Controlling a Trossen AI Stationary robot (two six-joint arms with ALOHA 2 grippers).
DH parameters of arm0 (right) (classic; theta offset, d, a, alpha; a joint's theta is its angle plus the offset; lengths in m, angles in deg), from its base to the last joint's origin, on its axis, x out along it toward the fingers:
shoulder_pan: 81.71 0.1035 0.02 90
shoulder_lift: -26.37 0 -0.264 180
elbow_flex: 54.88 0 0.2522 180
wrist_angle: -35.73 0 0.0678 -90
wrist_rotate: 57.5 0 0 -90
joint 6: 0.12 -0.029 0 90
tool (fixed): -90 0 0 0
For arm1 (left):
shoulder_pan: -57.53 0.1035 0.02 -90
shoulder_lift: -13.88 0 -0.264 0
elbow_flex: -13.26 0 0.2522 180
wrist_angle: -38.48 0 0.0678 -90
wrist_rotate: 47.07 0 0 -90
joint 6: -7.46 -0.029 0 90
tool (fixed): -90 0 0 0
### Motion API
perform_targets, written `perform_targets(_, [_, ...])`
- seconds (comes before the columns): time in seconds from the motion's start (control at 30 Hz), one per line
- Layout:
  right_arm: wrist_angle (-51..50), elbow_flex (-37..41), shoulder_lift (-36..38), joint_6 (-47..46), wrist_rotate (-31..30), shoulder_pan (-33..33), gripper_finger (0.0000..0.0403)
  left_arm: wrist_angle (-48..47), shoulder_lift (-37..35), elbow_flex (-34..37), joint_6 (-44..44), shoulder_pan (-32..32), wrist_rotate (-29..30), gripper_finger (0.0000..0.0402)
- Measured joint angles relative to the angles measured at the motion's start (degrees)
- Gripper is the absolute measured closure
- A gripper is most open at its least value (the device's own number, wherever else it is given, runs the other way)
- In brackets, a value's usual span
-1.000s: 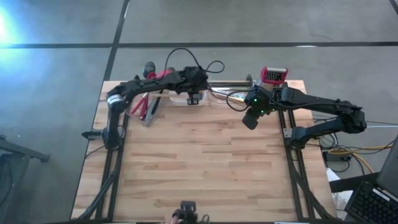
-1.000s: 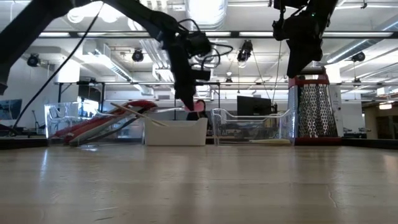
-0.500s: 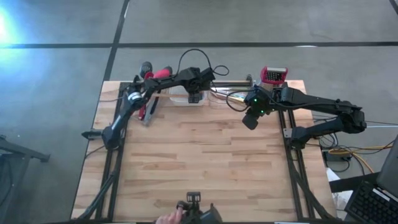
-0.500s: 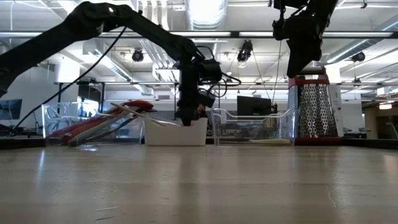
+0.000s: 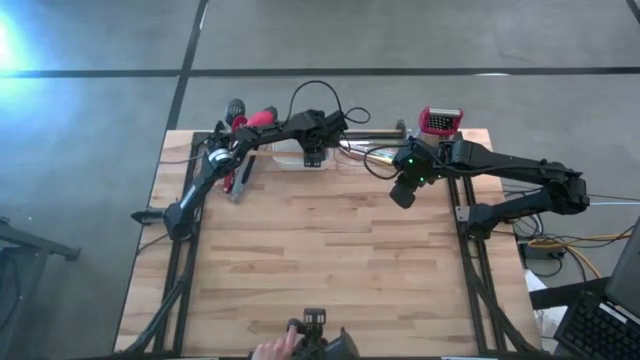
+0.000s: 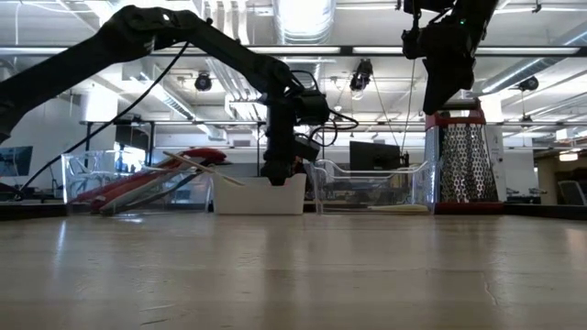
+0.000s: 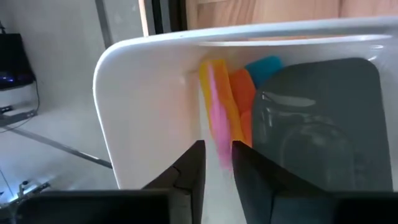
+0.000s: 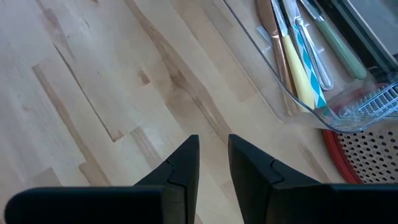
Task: Pick & Place Kitchen Items
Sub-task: Put the pink spatula into the white bin, then return to Home Position
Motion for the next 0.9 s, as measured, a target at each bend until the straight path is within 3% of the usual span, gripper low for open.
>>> perform_targets(0.23, [0.0,0.0,0.0,1.2,-0.1,0.0,0.0337,-2.3,-1.8,-0.4,-0.5,-0.4,3.5,0.0306])
perform_targets(0.4, [3.1,0.0,0.0,2.7,-1.8,0.0,0.0344,-4.5,-8.8,-0.4,4.4,-1.2,3.1,0.0302])
perform_targets(0.5, [6.5,0.0,0.1,4.8,-2.5,0.0,0.0349,-5.2,-14.1,0.2,11.5,-2.2,-4.1,0.0313])
perform_targets(0.6, [11.4,0.1,0.1,6.9,-2.6,0.8,0.0357,-3.4,-20.6,2.9,16.4,-4.0,-15.4,0.0342])
perform_targets(0.77, [24.8,2.7,0.4,11.6,2.4,6.2,0.0382,11.2,-33.7,17.2,20.0,-10.6,-29.8,0.0394])
perform_targets(0.9, [34.4,8.1,2.9,14.1,6.3,12.9,0.0393,23.1,-46.7,34.9,20.7,-18.3,-30.9,0.0397])
